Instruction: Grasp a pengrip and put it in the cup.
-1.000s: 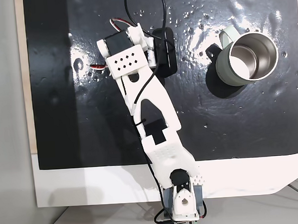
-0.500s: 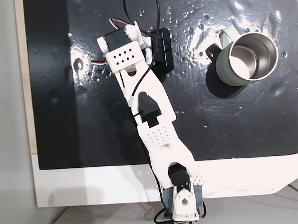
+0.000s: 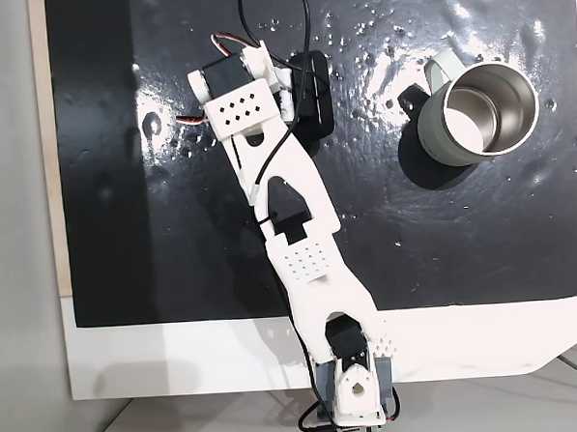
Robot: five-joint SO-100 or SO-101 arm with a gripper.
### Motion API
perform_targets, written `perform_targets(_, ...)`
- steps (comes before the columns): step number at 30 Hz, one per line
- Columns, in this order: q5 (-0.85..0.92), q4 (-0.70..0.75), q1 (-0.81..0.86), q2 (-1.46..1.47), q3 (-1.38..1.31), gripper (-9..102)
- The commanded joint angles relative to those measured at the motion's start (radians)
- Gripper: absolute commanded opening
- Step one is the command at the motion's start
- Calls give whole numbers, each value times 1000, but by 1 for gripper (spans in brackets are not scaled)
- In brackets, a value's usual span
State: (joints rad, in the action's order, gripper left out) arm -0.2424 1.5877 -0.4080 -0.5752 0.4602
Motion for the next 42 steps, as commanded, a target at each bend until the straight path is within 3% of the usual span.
perform_targets(1, -11, 25, 37, -38, -41, 0)
perform_targets(17, -20, 21, 37, -614, 222, 0)
perform_targets(26, 46, 9, 89, -824, 236, 0)
perform_targets(42, 301, 101, 522, -1068, 367, 0)
